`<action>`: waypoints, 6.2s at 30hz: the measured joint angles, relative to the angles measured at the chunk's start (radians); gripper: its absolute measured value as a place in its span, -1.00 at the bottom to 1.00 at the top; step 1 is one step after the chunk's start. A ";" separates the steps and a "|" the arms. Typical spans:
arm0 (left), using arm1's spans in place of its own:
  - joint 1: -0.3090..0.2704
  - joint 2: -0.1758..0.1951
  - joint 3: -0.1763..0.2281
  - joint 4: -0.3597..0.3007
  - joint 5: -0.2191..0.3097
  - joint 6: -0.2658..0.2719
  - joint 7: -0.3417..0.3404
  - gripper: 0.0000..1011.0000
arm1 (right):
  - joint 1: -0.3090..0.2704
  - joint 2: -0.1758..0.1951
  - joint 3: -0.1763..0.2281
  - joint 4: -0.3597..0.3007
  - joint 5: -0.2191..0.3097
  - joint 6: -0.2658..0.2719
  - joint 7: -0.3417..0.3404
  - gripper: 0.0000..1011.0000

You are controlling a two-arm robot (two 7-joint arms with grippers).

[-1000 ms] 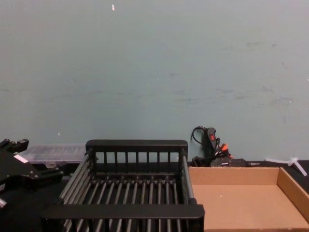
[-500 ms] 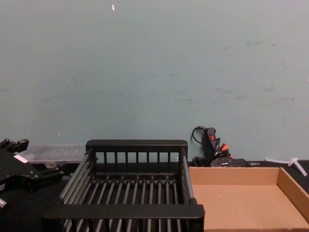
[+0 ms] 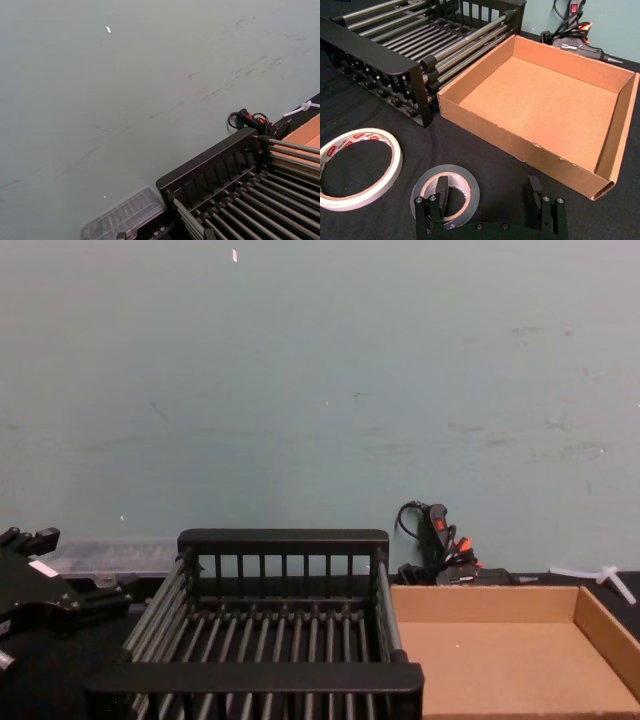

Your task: Pick up the white tape and place it into the black box , Pick up the silver tape and place it into the brown box.

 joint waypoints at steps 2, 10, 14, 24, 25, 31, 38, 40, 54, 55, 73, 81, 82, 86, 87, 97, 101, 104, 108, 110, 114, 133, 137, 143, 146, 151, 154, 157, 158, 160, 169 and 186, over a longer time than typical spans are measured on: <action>0.000 0.000 0.000 0.000 0.000 0.000 0.000 0.98 | -0.001 -0.003 0.001 0.001 -0.004 0.001 0.001 0.98; 0.000 0.000 0.000 0.000 0.000 0.000 0.000 0.98 | -0.002 -0.006 0.003 0.002 -0.008 0.002 0.001 0.98; 0.000 0.000 0.000 0.000 0.000 0.000 0.000 0.98 | -0.002 -0.005 0.003 0.002 -0.007 0.002 0.001 0.98; 0.000 0.000 0.000 0.000 0.000 0.000 0.000 0.98 | -0.002 -0.004 0.003 0.001 -0.006 0.002 0.001 0.76; 0.000 0.000 0.000 0.000 0.000 0.000 0.000 0.98 | -0.002 -0.004 0.003 0.001 -0.006 0.002 0.001 0.70; 0.000 0.000 0.000 0.000 0.000 0.000 0.000 0.98 | -0.002 -0.004 0.002 0.000 -0.005 0.001 0.001 0.34; 0.000 0.000 0.000 0.000 0.000 0.000 0.000 0.98 | -0.002 -0.004 0.002 0.000 -0.005 0.001 0.000 -0.10; 0.000 0.000 0.000 0.000 0.000 0.000 0.000 0.98 | -0.002 -0.004 0.002 0.000 -0.005 0.001 0.000 -0.22; 0.000 0.000 0.000 0.000 0.000 0.000 0.000 0.98 | -0.002 -0.004 0.002 0.000 -0.004 0.000 0.000 -0.73; 0.000 0.000 0.000 0.000 0.000 0.000 0.000 0.98 | -0.002 -0.004 0.002 0.000 -0.004 0.000 0.000 -0.73; 0.000 0.000 0.000 0.000 0.000 0.000 0.000 0.98 | -0.041 0.036 0.047 -0.079 0.045 -0.044 0.057 -0.73; 0.000 0.000 0.000 0.000 0.000 0.000 0.000 0.98 | -0.048 0.064 0.072 -0.132 0.089 -0.073 0.075 -0.73; 0.000 0.000 0.000 0.000 0.000 0.000 0.000 0.98 | -0.046 0.065 0.074 -0.135 0.092 -0.076 0.076 -0.73; 0.000 0.000 0.000 0.000 0.000 0.000 0.000 0.98 | -0.032 0.069 0.078 -0.142 0.105 -0.087 0.075 -0.73; 0.000 0.000 0.000 0.000 0.000 0.000 0.000 0.98 | -0.028 0.069 0.079 -0.143 0.107 -0.089 0.075 -0.73; 0.000 0.000 0.000 0.000 0.000 0.000 0.000 0.98 | 0.039 0.057 0.068 -0.127 0.118 -0.108 0.060 -0.73; 0.000 0.000 0.000 0.000 0.000 0.000 0.000 0.98 | 0.079 0.043 0.055 -0.106 0.116 -0.111 0.048 -0.73; 0.000 0.000 0.000 0.000 0.000 0.000 0.000 0.98 | 0.109 0.030 0.044 -0.088 0.105 -0.109 0.036 -0.73; 0.000 0.000 0.000 0.000 0.000 0.000 0.000 0.98 | 0.144 0.011 0.031 -0.062 0.090 -0.105 0.023 -0.73; 0.000 0.000 0.000 0.000 0.000 0.000 0.000 0.98 | 0.169 -0.002 0.021 -0.040 0.078 -0.100 0.013 -0.73; 0.000 0.000 0.000 0.000 0.000 0.000 0.000 0.98 | 0.213 -0.029 0.006 0.006 0.052 -0.089 -0.005 -0.73; 0.000 0.000 0.000 0.000 0.000 0.000 0.000 0.98 | 0.422 -0.178 -0.035 0.316 -0.057 -0.041 -0.058 -0.73; 0.000 0.000 0.000 0.000 0.000 0.000 0.000 0.98 | 0.453 -0.202 -0.037 0.379 -0.069 -0.028 -0.058 -0.73; 0.000 0.000 0.000 0.000 0.000 0.000 0.000 0.98 | 0.484 -0.229 -0.039 0.451 -0.092 -0.021 -0.064 -0.73; 0.000 0.000 0.000 0.000 0.000 0.000 0.000 0.98 | 0.493 -0.238 -0.038 0.475 -0.101 -0.019 -0.065 -0.73; 0.000 0.000 0.000 0.000 0.000 0.000 0.000 0.98 | 0.498 -0.248 -0.033 0.493 -0.115 -0.012 -0.064 -0.73; 0.000 0.000 0.000 0.000 0.000 0.000 0.000 0.98 | 0.498 -0.249 -0.032 0.496 -0.117 -0.011 -0.064 -0.73; 0.000 0.000 0.000 0.000 0.000 0.000 0.000 0.98 | 0.498 -0.248 -0.032 0.495 -0.117 -0.011 -0.064 -0.73; 0.000 0.000 0.000 0.000 0.000 0.000 0.000 0.98 | 0.498 -0.248 -0.032 0.495 -0.117 -0.011 -0.064 -0.73; 0.000 0.000 0.000 0.000 0.000 0.000 0.000 0.98 | 0.498 -0.247 -0.032 0.494 -0.117 -0.012 -0.064 -0.73; 0.000 0.000 0.000 0.000 0.000 0.000 0.000 0.98 | 0.498 -0.247 -0.033 0.491 -0.115 -0.012 -0.064 -0.34; 0.000 0.000 0.000 0.000 0.000 0.000 0.000 0.98 | 0.497 -0.245 -0.033 0.489 -0.113 -0.013 -0.064 0.71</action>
